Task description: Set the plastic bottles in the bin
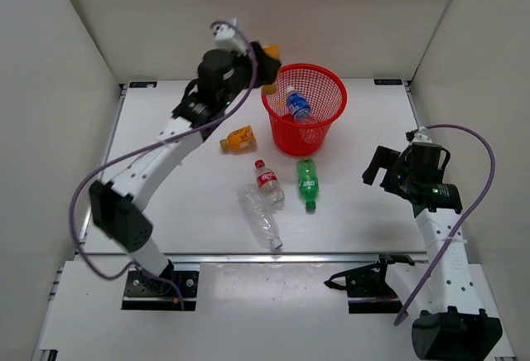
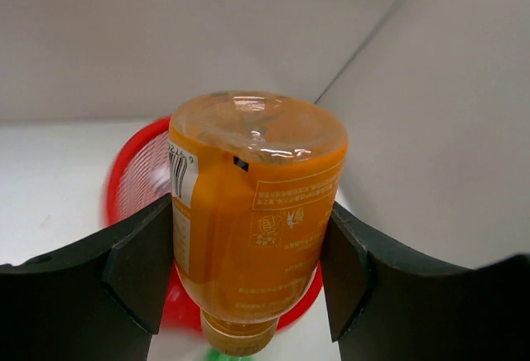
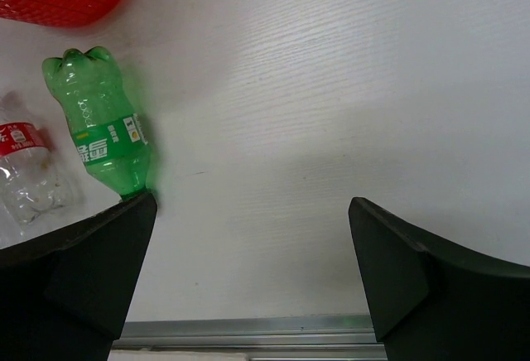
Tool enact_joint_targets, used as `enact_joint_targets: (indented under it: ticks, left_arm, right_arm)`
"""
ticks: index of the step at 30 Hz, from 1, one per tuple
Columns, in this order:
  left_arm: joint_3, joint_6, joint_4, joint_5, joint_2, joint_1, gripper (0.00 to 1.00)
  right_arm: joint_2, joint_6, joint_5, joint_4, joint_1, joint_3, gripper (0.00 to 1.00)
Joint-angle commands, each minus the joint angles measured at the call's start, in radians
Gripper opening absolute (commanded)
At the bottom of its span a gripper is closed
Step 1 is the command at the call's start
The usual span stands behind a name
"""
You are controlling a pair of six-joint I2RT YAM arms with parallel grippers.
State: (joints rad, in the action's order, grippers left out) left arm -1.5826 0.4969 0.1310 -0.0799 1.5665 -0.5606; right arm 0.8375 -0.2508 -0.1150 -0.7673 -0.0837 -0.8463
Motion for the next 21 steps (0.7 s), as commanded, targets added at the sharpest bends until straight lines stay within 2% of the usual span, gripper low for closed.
enact_joint_targets:
  ticks: [1, 6, 8, 9, 11, 14, 21]
  left_arm:
    - [-0.216, -0.018, -0.061, -0.043, 0.208, -0.071, 0.30]
    - [-0.523, -0.044, 0.027, -0.078, 0.457, -0.113, 0.35]
    - [-0.543, -0.031, 0.086, -0.054, 0.513, -0.117, 0.60]
    - [-0.541, -0.026, 0.093, -0.038, 0.515, -0.117, 0.66]
    - [-0.505, -0.012, 0.076, -0.021, 0.500, -0.120, 0.91]
    - [-0.472, -0.038, 0.078, -0.038, 0.457, -0.130, 0.99]
    - [-0.346, -0.063, 0.065, -0.060, 0.305, -0.140, 0.99]
  right_arm:
    - [-0.026, 0.001, -0.025, 0.049, 0.012, 0.016, 0.99]
    - [-0.035, -0.004, -0.035, 0.057, 0.007, 0.038, 0.99]
    - [-0.038, -0.002, -0.025, 0.056, -0.001, 0.047, 0.99]
    - [-0.038, 0.001, -0.028, 0.057, -0.004, 0.047, 1.00]
    - [-0.038, -0.004, -0.019, 0.060, -0.013, 0.056, 0.99]
    - [-0.035, 0.008, -0.012, 0.057, -0.005, 0.043, 0.99]
    - [-0.018, 0.021, 0.006, 0.095, 0.171, 0.047, 0.99]
